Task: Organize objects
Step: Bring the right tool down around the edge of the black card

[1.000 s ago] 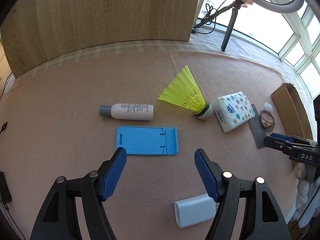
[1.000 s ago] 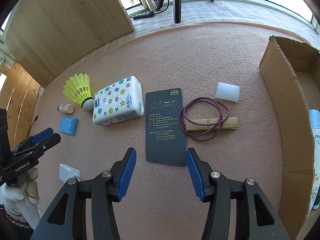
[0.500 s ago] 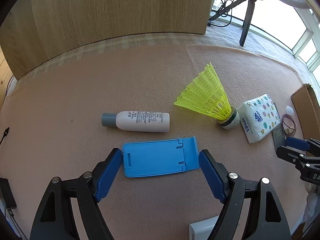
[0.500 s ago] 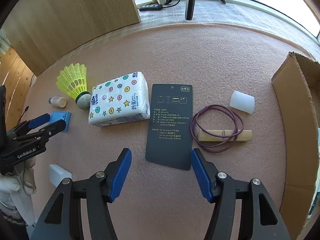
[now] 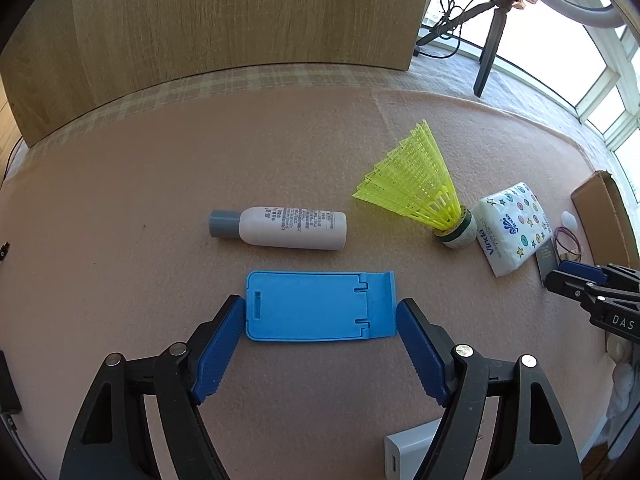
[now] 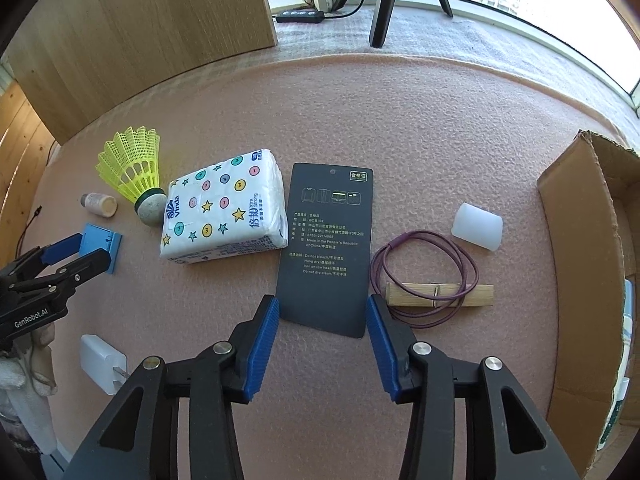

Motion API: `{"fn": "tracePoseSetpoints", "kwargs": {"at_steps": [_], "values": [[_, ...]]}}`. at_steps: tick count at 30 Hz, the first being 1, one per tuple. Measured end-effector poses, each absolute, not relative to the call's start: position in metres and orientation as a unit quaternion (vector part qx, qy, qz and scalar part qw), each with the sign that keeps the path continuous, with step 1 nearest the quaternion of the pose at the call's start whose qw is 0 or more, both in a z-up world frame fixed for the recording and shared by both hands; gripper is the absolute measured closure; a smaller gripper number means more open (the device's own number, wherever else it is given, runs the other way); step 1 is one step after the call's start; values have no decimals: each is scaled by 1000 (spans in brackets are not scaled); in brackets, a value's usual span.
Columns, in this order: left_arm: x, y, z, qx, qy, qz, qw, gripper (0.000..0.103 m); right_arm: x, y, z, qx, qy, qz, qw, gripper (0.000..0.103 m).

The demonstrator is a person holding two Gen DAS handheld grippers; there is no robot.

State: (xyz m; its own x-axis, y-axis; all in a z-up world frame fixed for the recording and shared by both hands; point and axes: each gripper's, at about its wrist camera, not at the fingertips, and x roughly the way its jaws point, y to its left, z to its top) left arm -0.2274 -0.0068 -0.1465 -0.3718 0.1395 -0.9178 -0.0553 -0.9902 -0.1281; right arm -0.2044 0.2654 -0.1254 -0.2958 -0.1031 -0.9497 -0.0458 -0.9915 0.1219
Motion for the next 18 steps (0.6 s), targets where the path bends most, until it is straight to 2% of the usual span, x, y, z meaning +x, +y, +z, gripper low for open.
{"fn": "tracePoseSetpoints", "kwargs": {"at_steps": [4, 7, 18], "values": [[-223, -7, -145, -562, -37, 824, 65, 23, -203, 271, -124, 601, -77, -795, 27, 66], [-215, -12, -139, -557, -44, 827, 63, 23, -205, 275, -122, 604, -103, -790, 36, 45], [-178, -41, -106, -521, -81, 848, 52, 23, -236, 274, -126, 613, -79, -786, 3, 44]]}}
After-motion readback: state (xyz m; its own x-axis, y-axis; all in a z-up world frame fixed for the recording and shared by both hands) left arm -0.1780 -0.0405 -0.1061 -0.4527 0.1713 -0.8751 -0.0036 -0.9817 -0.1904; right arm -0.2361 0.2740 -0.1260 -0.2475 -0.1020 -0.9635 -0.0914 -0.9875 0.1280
